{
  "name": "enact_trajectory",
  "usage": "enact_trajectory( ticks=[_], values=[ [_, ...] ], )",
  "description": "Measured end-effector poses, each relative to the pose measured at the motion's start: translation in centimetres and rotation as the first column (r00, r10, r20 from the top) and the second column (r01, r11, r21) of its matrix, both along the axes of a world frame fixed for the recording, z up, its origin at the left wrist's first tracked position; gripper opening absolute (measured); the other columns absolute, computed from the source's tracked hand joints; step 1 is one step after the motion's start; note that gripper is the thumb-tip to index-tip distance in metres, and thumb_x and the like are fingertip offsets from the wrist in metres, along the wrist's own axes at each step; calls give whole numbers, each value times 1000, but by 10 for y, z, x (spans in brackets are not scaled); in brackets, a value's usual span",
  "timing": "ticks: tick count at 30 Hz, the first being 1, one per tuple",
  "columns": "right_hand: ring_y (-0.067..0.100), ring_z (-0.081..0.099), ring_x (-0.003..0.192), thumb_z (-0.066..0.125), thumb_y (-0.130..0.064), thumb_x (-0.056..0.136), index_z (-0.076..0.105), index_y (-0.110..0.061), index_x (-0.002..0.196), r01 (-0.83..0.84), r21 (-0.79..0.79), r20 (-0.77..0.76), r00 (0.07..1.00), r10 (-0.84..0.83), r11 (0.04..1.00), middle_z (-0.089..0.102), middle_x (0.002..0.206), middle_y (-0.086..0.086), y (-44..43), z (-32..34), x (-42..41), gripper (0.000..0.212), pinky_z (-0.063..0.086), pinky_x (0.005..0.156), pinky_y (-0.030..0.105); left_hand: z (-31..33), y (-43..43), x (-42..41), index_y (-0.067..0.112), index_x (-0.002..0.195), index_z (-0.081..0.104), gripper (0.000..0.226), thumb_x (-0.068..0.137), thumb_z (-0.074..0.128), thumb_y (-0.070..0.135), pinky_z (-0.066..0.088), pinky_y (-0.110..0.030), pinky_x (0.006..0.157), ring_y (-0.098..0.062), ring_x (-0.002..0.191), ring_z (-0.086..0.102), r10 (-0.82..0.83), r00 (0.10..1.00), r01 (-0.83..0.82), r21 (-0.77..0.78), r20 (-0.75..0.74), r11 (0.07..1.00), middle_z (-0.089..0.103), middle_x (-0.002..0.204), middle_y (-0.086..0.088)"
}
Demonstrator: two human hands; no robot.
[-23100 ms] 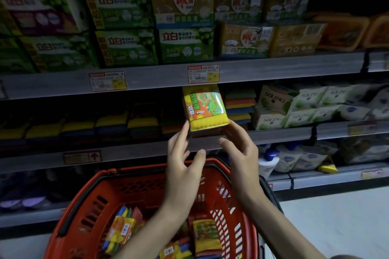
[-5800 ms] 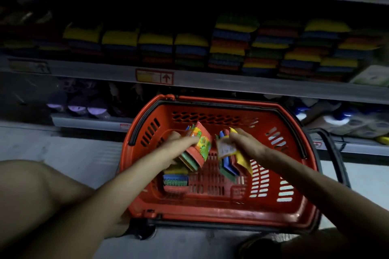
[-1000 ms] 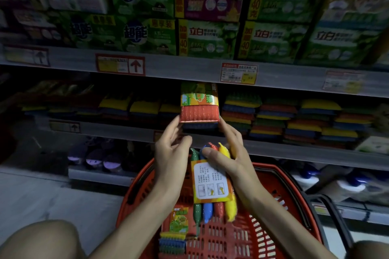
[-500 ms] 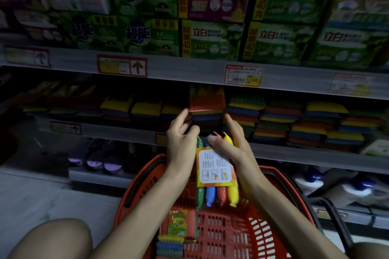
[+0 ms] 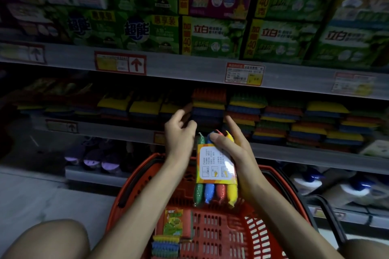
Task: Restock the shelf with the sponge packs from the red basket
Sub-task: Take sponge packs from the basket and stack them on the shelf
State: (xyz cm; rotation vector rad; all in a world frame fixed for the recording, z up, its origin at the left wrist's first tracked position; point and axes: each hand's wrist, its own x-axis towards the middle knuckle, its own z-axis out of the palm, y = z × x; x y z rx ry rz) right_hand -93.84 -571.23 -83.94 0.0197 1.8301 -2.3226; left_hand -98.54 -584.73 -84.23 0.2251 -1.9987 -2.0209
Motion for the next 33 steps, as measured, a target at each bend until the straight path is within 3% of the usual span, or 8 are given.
enact_trajectory(
  ticks=[2,5,9,14,20,26,29,33],
  values=[
    [26,70,116,84,-44,71,49,-58,140,-2,-23,-7,1000,2,1000,54,149,2,3,1,3,79,57,82,35,-5,-1,-3,8,98,66,20,93,56,-8,35,-14,50,2,47,43,31,999,-32,-13,-11,999,51,63,5],
    [19,74,109,80,-41,75,46,-54,145,-1,-14,-41,999,0,1000,56,145,-2,7,4,9,79,58,81,32,-12,-2,-6,5,93,65,11,92,59,-5,32,-26,49,-4,50,38,92,996,-92,21,3,996,52,60,0],
    [6,75,99,80,-34,83,45,-49,147,-5,-12,-38,999,4,1000,60,131,-9,11,8,15,74,60,72,25,-14,0,-5,10,100,68,14,92,65,-1,46,-22,59,-9,62,57,127,992,-127,6,6,992,68,74,-5],
    [25,77,93,73,-28,84,50,-45,144,17,-28,4,1000,-17,999,79,96,-13,15,11,17,67,61,66,27,-16,3,-3,6,101,62,7,95,65,9,39,-11,51,-7,57,54,114,993,-110,-89,42,990,67,74,-10],
    [20,76,81,70,-26,87,49,-41,146,41,-21,5,999,-41,999,79,101,-10,16,15,19,64,57,63,24,-19,6,-8,4,105,60,12,94,60,4,42,-34,64,-21,73,58,40,996,-37,-34,85,999,61,76,-14],
    [12,76,95,72,-27,88,50,-38,145,25,-2,1,1000,-25,1000,74,107,-25,12,15,20,63,58,67,21,-18,8,-7,8,113,62,19,96,56,0,45,-32,64,-20,78,68,-5,997,7,-25,79,1000,69,75,1],
    [7,73,105,75,-35,79,52,-38,145,37,8,-4,999,-37,999,59,140,-15,11,13,19,70,58,71,20,-16,8,-7,6,114,62,19,97,55,-1,45,-29,65,-16,79,70,-11,997,14,-38,76,999,69,77,4],
    [15,75,101,73,-39,77,58,-38,138,32,-3,17,999,-32,999,60,138,-5,13,13,18,62,59,71,23,-17,6,-8,12,103,60,16,96,54,-1,46,-30,70,-17,81,71,-13,996,17,-44,93,999,70,80,4]
  ],
)
